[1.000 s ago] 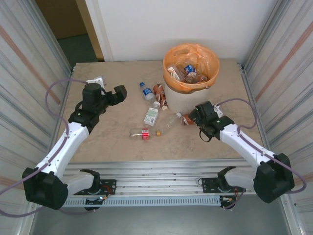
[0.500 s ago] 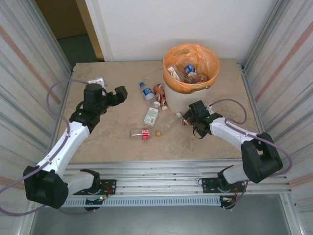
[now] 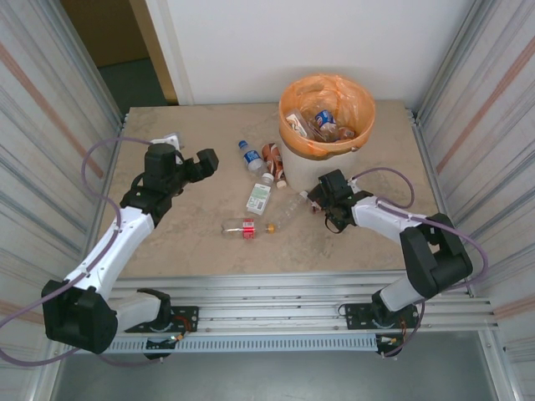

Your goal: Put the plastic bottles in the bin

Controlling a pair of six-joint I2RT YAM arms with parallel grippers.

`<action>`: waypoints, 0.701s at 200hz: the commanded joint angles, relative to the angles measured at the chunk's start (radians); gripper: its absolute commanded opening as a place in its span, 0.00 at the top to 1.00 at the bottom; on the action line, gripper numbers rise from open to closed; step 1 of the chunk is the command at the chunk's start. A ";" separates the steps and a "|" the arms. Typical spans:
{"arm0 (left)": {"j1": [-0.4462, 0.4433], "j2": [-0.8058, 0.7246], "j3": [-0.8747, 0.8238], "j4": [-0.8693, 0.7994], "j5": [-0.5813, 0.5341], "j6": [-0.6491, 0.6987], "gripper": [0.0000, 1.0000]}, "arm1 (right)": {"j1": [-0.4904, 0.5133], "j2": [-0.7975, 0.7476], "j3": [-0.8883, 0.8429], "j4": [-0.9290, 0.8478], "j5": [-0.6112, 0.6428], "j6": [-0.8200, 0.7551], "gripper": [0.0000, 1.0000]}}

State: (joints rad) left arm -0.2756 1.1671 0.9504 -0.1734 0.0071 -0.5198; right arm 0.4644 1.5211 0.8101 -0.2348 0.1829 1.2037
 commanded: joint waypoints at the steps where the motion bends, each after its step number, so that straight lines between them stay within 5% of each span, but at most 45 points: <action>1: 0.007 0.002 -0.020 0.028 0.013 -0.012 0.01 | -0.013 0.034 0.013 -0.021 0.015 -0.006 0.01; 140: 0.006 0.019 -0.027 0.041 0.030 -0.029 0.01 | -0.105 0.103 0.027 -0.061 -0.006 -0.205 0.19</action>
State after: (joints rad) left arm -0.2756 1.1782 0.9325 -0.1585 0.0265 -0.5320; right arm 0.3717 1.5906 0.8101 -0.2626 0.1822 1.0641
